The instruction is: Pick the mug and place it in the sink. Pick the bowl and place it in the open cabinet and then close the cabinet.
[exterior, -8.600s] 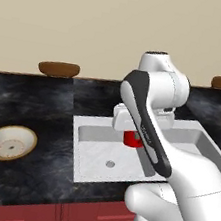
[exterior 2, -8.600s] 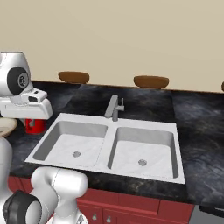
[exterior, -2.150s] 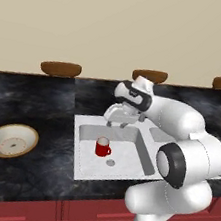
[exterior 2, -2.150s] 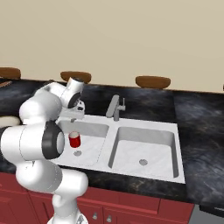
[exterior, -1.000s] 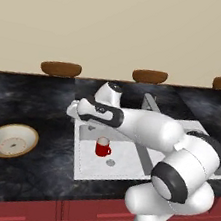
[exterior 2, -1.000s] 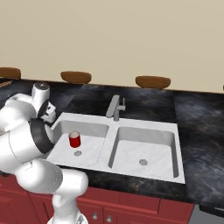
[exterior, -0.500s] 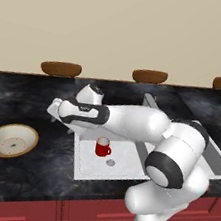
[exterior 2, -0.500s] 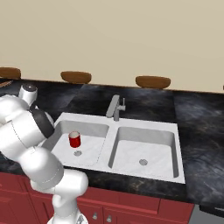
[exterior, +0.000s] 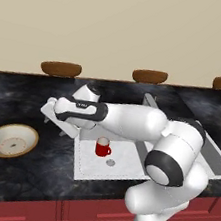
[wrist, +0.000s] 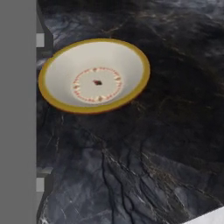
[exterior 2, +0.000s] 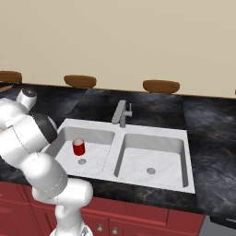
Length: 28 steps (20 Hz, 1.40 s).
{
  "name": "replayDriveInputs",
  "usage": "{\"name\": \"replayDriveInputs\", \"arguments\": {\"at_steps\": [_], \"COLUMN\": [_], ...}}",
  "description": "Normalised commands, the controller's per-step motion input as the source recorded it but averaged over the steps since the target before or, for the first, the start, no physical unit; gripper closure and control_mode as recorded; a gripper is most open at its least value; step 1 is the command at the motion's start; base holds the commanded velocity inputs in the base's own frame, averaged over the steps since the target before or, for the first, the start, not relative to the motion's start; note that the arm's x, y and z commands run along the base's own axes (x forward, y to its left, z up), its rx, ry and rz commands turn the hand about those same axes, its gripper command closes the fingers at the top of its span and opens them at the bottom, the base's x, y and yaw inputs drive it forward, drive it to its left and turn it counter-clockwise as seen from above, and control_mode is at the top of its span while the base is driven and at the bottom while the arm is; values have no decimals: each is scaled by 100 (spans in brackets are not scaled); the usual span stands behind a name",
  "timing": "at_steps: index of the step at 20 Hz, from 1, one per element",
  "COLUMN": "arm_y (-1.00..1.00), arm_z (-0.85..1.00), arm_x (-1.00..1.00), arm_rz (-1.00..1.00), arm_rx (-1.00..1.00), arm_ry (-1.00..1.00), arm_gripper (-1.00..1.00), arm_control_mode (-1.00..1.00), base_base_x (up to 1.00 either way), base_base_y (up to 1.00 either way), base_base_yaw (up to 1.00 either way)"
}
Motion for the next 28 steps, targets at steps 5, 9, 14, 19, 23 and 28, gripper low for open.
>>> {"name": "replayDriveInputs", "arguments": {"at_steps": [5, 9, 14, 19, 23, 28], "arm_y": [17, 34, 41, 27, 21, 36], "arm_z": [-35, -31, -38, -39, -32, -22], "arm_x": [-13, 0, 0, 0, 0, 3], "arm_rz": [0, 0, 0, 0, -1, -2], "arm_rx": [0, 2, 7, 4, 0, 0], "arm_ry": [-1, 0, 0, 0, 0, -1], "arm_gripper": [-100, -100, -100, -100, -100, -100], "arm_control_mode": [-100, -100, -100, -100, -100, -100], "base_base_x": [0, 0, 0, 0, 0, 0], "base_base_y": [0, 0, 0, 0, 0, 0], "base_base_yaw": [0, 0, 0, 0, 0, 0]}}
